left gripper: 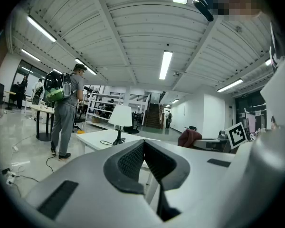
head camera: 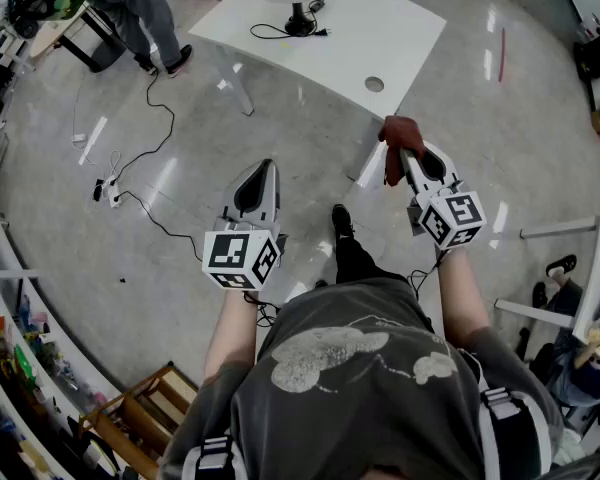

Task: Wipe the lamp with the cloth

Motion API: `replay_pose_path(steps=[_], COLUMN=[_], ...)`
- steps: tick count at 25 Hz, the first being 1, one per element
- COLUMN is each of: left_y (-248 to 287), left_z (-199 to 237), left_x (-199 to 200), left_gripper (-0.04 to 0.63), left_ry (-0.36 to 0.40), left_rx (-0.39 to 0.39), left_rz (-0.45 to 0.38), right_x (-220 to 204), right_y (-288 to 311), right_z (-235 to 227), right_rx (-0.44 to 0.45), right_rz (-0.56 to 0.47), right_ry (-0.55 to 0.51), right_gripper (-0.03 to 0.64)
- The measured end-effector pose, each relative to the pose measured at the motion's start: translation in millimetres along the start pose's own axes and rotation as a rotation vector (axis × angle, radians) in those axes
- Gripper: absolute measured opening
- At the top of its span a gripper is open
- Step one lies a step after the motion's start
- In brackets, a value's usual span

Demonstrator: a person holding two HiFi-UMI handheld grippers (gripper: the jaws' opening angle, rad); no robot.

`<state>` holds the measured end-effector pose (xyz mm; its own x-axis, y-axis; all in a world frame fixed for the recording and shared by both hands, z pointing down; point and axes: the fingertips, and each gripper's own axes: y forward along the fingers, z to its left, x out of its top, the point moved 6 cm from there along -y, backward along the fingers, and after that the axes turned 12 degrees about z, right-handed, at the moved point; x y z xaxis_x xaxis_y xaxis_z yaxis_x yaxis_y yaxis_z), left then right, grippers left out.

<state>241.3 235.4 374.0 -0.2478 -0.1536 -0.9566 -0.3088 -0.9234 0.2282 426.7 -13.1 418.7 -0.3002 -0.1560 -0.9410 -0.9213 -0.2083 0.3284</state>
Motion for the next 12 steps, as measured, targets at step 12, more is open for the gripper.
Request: replay_pose_path(steps=[12], left_y=[126], left_z=[44], left_x=[54], left_gripper=[0.008], left_ry=[-0.01], left_rx=[0.065], left_rz=[-0.005], right_x=[74], right_y=[127], right_z=[-107], right_rx=[0.034], right_rz=[-0.005], right_ry=[-0.032], right_gripper=[0.058])
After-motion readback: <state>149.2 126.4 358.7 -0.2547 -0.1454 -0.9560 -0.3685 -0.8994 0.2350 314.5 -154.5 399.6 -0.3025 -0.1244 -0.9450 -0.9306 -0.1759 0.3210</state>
